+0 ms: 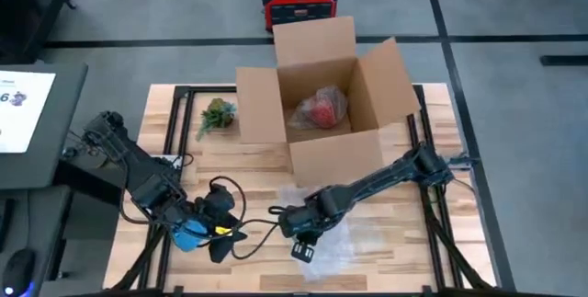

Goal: Wrap mug
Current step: Wrap the white mug with bubble wrap

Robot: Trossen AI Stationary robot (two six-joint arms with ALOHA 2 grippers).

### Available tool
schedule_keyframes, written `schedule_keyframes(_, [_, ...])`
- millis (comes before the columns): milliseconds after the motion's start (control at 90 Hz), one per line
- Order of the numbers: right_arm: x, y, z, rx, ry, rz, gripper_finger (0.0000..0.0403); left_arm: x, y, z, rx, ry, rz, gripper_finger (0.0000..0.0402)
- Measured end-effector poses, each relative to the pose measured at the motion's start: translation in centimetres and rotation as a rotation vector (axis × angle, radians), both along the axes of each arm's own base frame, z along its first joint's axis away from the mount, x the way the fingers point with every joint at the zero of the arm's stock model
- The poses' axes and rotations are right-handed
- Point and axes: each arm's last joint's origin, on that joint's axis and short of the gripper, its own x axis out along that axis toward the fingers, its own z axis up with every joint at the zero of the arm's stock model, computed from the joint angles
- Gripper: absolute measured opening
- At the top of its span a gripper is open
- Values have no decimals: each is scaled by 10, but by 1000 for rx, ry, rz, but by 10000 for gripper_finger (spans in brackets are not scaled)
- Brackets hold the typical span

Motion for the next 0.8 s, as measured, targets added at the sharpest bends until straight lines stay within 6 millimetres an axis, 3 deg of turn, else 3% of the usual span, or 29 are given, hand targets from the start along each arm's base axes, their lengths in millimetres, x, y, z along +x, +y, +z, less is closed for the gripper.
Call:
schedule_keyframes(200, [6,1,-22,-53,27,-17,0,0,0,0,9,-6,9,171])
schedule_keyframes(356, [7,-1,-23,-56,28,-23,0,0,0,0,13,-9,10,171])
schedule_keyframes(800, [5,-17,44,-49,-16,-57,0,-1,0,0,19,-16,13,171])
